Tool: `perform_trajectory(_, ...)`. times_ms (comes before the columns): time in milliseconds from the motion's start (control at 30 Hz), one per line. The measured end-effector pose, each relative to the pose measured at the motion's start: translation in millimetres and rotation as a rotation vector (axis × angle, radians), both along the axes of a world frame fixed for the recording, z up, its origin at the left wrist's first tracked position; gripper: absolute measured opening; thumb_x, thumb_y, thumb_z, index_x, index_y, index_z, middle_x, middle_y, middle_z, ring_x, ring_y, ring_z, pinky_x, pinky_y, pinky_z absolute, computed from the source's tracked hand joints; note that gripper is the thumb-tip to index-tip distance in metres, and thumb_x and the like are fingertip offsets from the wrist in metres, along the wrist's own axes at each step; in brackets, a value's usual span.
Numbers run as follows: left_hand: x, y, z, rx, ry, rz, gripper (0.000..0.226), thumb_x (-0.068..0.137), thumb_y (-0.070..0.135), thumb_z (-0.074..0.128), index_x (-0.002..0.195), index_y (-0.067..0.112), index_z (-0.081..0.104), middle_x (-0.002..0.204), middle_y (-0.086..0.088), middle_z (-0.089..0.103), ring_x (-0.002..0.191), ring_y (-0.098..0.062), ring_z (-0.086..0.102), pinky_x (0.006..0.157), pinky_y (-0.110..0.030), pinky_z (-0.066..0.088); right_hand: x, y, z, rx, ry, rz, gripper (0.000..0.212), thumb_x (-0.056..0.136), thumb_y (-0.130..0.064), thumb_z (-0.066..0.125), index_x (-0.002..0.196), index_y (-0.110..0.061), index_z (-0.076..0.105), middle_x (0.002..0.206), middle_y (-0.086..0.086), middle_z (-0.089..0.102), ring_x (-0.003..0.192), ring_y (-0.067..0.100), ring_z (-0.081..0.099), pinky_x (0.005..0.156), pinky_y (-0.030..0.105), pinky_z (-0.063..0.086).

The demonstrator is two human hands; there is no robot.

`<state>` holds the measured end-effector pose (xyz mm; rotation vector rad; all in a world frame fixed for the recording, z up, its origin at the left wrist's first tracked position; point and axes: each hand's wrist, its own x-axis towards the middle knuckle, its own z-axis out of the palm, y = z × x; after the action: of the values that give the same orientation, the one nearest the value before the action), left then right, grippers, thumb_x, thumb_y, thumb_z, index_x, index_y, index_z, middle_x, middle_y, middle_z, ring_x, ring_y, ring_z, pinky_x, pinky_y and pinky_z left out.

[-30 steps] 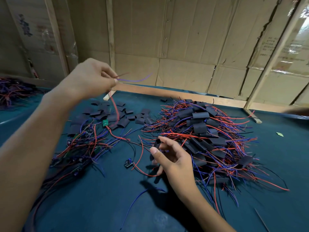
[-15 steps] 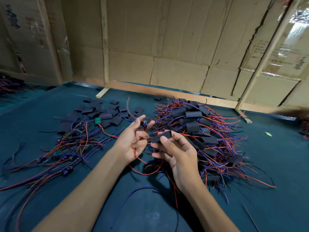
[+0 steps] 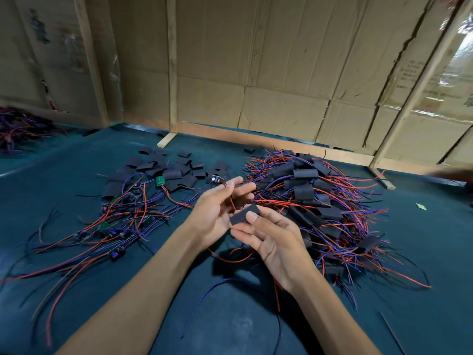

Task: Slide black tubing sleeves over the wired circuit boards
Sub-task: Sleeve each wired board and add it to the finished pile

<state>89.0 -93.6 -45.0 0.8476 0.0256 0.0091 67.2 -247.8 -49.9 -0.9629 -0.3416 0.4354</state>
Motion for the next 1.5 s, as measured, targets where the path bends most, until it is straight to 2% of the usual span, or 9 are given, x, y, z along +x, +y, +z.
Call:
perform_trajectory(133, -6, -6, -1, 0.133, -0.015, -0.2, 0.05, 0.094, 0.018, 0.053, 0.139, -0.004, 0.049, 0.122, -0.021, 0.067, 0.106, -0.028, 0.067, 0.096, -0.037, 0.055, 4, -1, -1, 0.064, 0.01, -0.037, 0.026, 0.078, -0.008, 0.079, 0.102, 0.001, 0.074, 0.105, 0.024, 0.067, 0.093, 0.035, 0.073, 0.088, 0.04, 0.058)
perform_trajectory(233, -7, -1, -5, 0.187, -0.046, -0.319, 0.049, 0.094, 0.015, 0.056, 0.141, 0.0, 0.05, 0.135, -0.021, 0.06, 0.123, -0.032, 0.055, 0.115, -0.051, 0.033, 6, -3, 1, 0.114, 0.01, -0.035, 0.037, 0.072, -0.014, 0.088, 0.101, 0.002, 0.072, 0.106, 0.026, 0.069, 0.102, 0.04, 0.071, 0.089, 0.04, 0.058)
perform_trajectory(400, -9, 8, -8, 0.202, -0.025, -0.427, 0.048, 0.097, 0.007, 0.053, 0.142, -0.007, 0.044, 0.114, -0.011, 0.07, 0.096, -0.02, 0.062, 0.089, -0.036, 0.044, 5, -6, 5, 0.183, -0.006, -0.031, 0.031, 0.068, -0.019, 0.093, 0.09, -0.004, 0.076, 0.103, 0.021, 0.074, 0.104, 0.038, 0.072, 0.089, 0.038, 0.058)
perform_trajectory(567, -3, 8, -10, 0.089, -0.016, -0.235, 0.026, 0.09, 0.015, 0.061, 0.11, 0.007, 0.075, 0.097, -0.006, 0.071, 0.081, -0.014, 0.065, 0.075, -0.027, 0.055, 5, -10, 7, 0.18, -0.01, -0.067, 0.01, 0.081, -0.014, 0.078, 0.09, -0.008, 0.076, 0.101, 0.022, 0.074, 0.106, 0.042, 0.07, 0.083, 0.037, 0.059)
perform_trajectory(767, -1, 8, -7, -0.058, -0.065, -0.097, 0.027, 0.085, 0.011, 0.066, 0.109, 0.009, 0.076, 0.087, -0.001, 0.068, 0.075, -0.011, 0.068, 0.061, -0.021, 0.053, 10, -14, 7, 0.192, -0.028, -0.264, 0.027, 0.075, -0.016, 0.08, 0.096, -0.009, 0.064, 0.094, 0.012, 0.069, 0.098, 0.035, 0.073, 0.072, 0.035, 0.06)
perform_trajectory(900, 1, 3, -6, -0.082, -0.116, -0.044, 0.029, 0.079, -0.001, 0.066, 0.103, 0.008, 0.078, 0.082, -0.007, 0.068, 0.074, -0.011, 0.068, 0.064, -0.018, 0.055, 11, -10, 4, 0.182, -0.022, -0.337, 0.049, 0.074, -0.011, 0.078, 0.117, -0.001, 0.056, 0.098, 0.02, 0.071, 0.092, 0.034, 0.074, 0.076, 0.036, 0.06)
perform_trajectory(1067, 2, -5, -7, -0.111, -0.175, 0.032, 0.037, 0.079, -0.005, 0.065, 0.115, 0.002, 0.068, 0.08, -0.007, 0.068, 0.075, -0.014, 0.068, 0.074, -0.024, 0.057, 12, -9, 4, 0.19, -0.014, -0.357, 0.05, 0.072, -0.012, 0.079, 0.116, -0.002, 0.056, 0.098, 0.021, 0.07, 0.09, 0.033, 0.074, 0.076, 0.037, 0.06)
perform_trajectory(1267, 2, -9, -5, -0.052, -0.246, 0.182, 0.036, 0.073, -0.004, 0.069, 0.109, 0.004, 0.069, 0.078, -0.006, 0.068, 0.076, -0.016, 0.069, 0.074, -0.028, 0.058, 13, -11, 5, 0.217, -0.047, -0.344, 0.017, 0.083, -0.011, 0.071, 0.098, -0.004, 0.066, 0.098, 0.018, 0.073, 0.094, 0.031, 0.073, 0.08, 0.036, 0.06)
perform_trajectory(1500, -2, -5, -2, -0.012, -0.24, 0.087, 0.039, 0.076, -0.005, 0.068, 0.114, 0.002, 0.068, 0.078, -0.006, 0.065, 0.072, -0.017, 0.068, 0.072, -0.029, 0.058, 13, -13, 4, 0.219, -0.043, -0.318, 0.005, 0.086, -0.009, 0.071, 0.091, -0.007, 0.069, 0.094, 0.021, 0.07, 0.093, 0.036, 0.073, 0.08, 0.039, 0.06)
